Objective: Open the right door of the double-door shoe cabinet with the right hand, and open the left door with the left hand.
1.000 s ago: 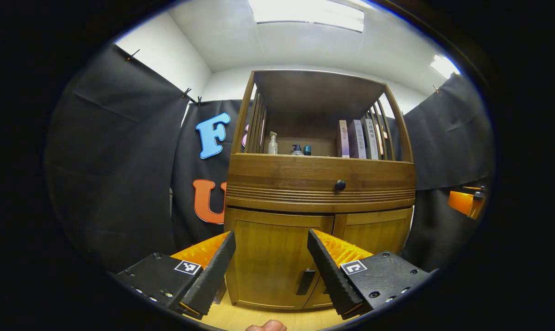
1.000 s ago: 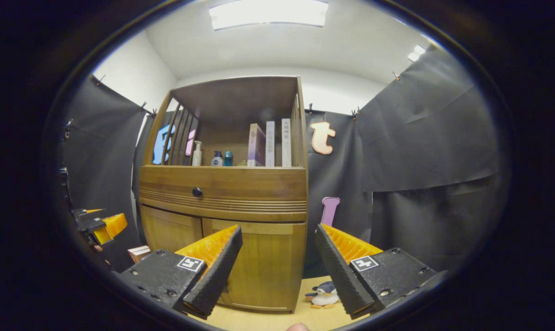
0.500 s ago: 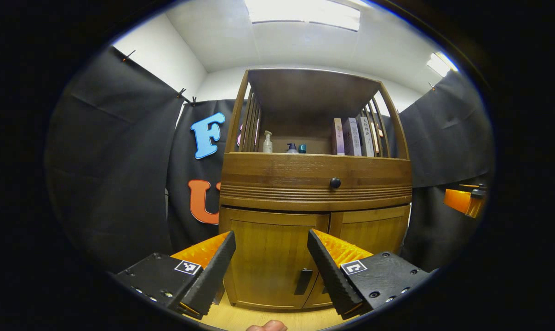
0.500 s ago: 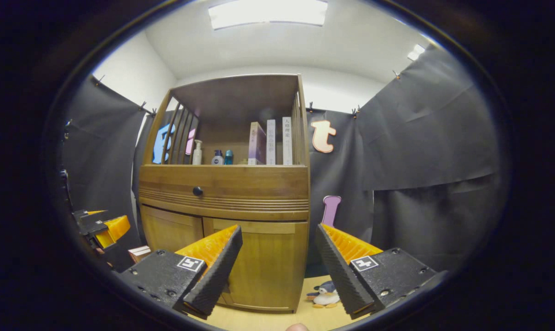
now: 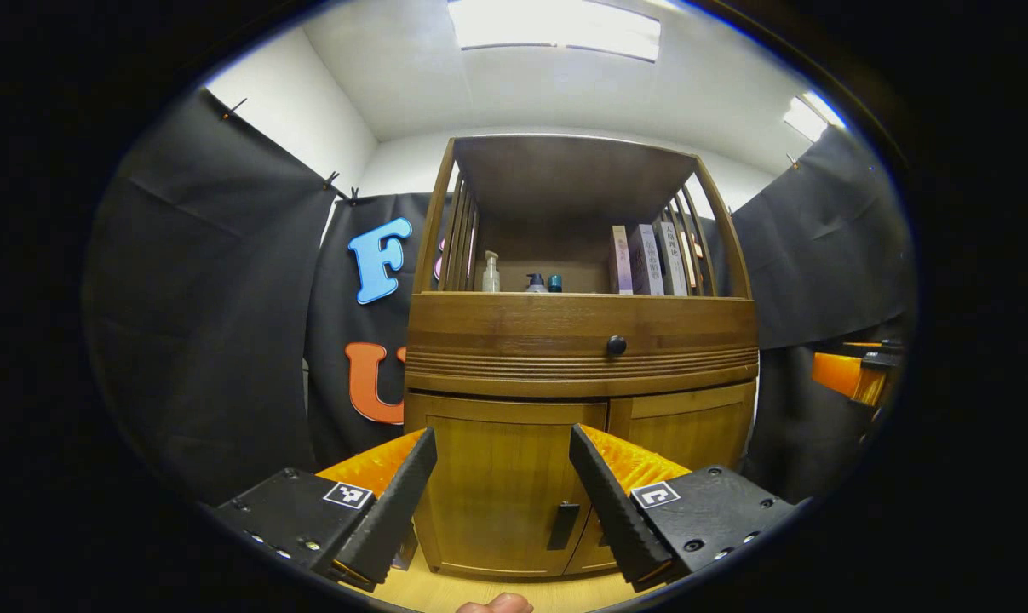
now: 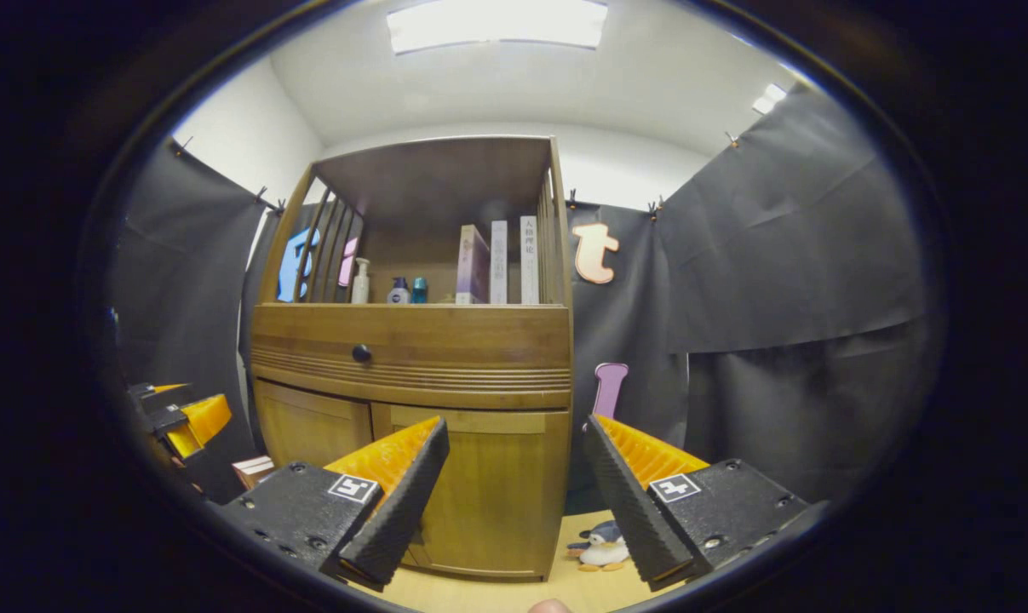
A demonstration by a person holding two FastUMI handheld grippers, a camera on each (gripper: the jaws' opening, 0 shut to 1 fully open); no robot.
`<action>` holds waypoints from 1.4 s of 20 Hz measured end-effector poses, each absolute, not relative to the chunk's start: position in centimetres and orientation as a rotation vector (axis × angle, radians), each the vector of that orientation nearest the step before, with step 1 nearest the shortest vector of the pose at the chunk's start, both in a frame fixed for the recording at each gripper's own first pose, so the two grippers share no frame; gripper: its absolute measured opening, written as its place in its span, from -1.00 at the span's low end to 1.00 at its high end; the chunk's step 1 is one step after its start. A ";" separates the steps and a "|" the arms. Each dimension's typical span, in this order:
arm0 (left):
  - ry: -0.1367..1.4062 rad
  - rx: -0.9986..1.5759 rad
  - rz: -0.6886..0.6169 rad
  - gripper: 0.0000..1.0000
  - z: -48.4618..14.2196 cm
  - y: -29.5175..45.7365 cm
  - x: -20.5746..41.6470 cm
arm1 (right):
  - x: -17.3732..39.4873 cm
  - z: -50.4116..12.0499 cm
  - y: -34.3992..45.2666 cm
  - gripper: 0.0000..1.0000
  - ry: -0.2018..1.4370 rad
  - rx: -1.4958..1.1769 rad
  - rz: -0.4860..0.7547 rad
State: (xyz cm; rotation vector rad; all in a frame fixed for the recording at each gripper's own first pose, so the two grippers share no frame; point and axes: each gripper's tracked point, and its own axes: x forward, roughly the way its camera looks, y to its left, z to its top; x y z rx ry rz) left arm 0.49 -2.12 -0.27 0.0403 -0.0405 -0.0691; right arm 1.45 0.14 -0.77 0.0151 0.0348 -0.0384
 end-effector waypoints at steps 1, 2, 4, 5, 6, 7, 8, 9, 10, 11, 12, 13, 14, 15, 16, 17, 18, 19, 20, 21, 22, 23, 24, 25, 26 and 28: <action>-0.051 0.043 -0.061 1.00 -0.1 -1.9 0.5 | 1.5 -0.8 0.0 1.00 0.033 0.022 -0.042; -0.054 0.043 -0.056 1.00 -0.2 -1.7 0.5 | 1.6 -1.0 -0.1 1.00 0.036 0.031 -0.047; -0.046 0.040 -0.057 1.00 -0.5 -1.4 0.5 | 1.7 -1.5 0.1 1.00 0.049 0.043 -0.044; -0.042 0.041 -0.054 1.00 -0.6 -1.2 0.6 | 1.7 -1.9 0.2 1.00 0.055 0.048 -0.043; -0.037 0.043 -0.051 1.00 -0.8 -0.9 0.6 | 1.9 -2.3 0.3 1.00 0.063 0.052 -0.042; -0.034 0.044 -0.049 1.00 -0.9 -0.8 0.6 | 1.8 -2.7 0.5 1.00 0.071 0.059 -0.037; -0.032 0.044 -0.047 0.67 -1.1 -0.6 0.5 | 1.7 -3.1 0.9 1.00 0.076 0.066 -0.028; -0.032 0.046 -0.049 0.89 -1.2 -0.6 0.5 | 1.8 -3.3 1.2 1.00 0.078 0.070 -0.019; -0.028 0.048 -0.050 0.89 -1.2 -0.6 0.5 | 1.7 -3.5 1.5 1.00 0.076 0.070 -0.012; -0.027 0.050 -0.053 0.89 -1.3 -0.7 0.4 | 1.7 -3.7 1.8 1.00 0.073 0.066 -0.005; -0.025 0.051 -0.052 0.89 -1.3 -0.6 0.4 | 1.7 -3.8 2.2 1.00 0.067 0.062 0.006; -0.027 0.054 -0.053 0.89 -1.3 -0.6 0.3 | 1.7 -3.9 2.5 1.00 0.063 0.057 0.011; -0.032 0.055 -0.055 1.00 -1.2 -0.8 0.2 | 1.6 -3.8 2.8 1.00 0.058 0.055 0.015; -0.033 0.054 -0.056 1.00 -1.2 -0.8 0.2 | 1.6 -3.8 2.9 1.00 0.058 0.057 0.013; -0.033 0.050 -0.055 1.00 -1.2 -0.8 0.2 | 1.7 -3.8 3.1 1.00 0.056 0.061 0.020; -0.033 0.046 -0.053 1.00 -1.1 -0.8 0.1 | 1.7 -4.0 3.5 1.00 0.058 0.064 0.028; -0.035 0.042 -0.050 0.89 -1.0 -0.7 0.1 | 1.7 -4.1 3.8 1.00 0.059 0.065 0.038; -0.035 0.040 -0.049 0.89 -1.0 -0.7 0.1 | 1.6 -4.1 4.0 1.00 0.060 0.064 0.046; -0.031 0.043 -0.045 0.89 -1.1 -0.6 0.0 | 1.7 -4.2 4.2 1.00 0.057 0.063 0.052; -0.028 0.049 -0.040 0.89 -1.1 -0.4 0.1 | 1.7 -4.3 4.5 1.00 0.054 0.061 0.059; -0.025 0.055 -0.035 0.89 -1.2 -0.2 0.0 | 1.6 -4.5 4.4 1.00 0.054 0.060 0.063; -0.029 0.058 -0.030 0.89 -1.2 0.0 -0.1 | 1.7 -4.7 4.6 1.00 0.053 0.061 0.073; -0.030 0.058 -0.026 0.89 -1.3 0.1 -0.2 | 1.9 -5.2 4.8 1.00 0.059 0.062 0.077; -0.032 0.055 -0.026 0.89 -1.3 0.2 -0.2 | 2.3 -6.0 5.1 1.00 0.067 0.067 0.085; -0.031 0.050 -0.025 0.89 -1.5 0.4 -0.3 | 2.6 -7.0 6.0 1.00 0.087 0.073 0.094; -0.036 0.035 -0.019 0.89 -1.5 1.0 -0.5 | 3.3 -8.9 7.0 1.00 0.113 0.087 0.110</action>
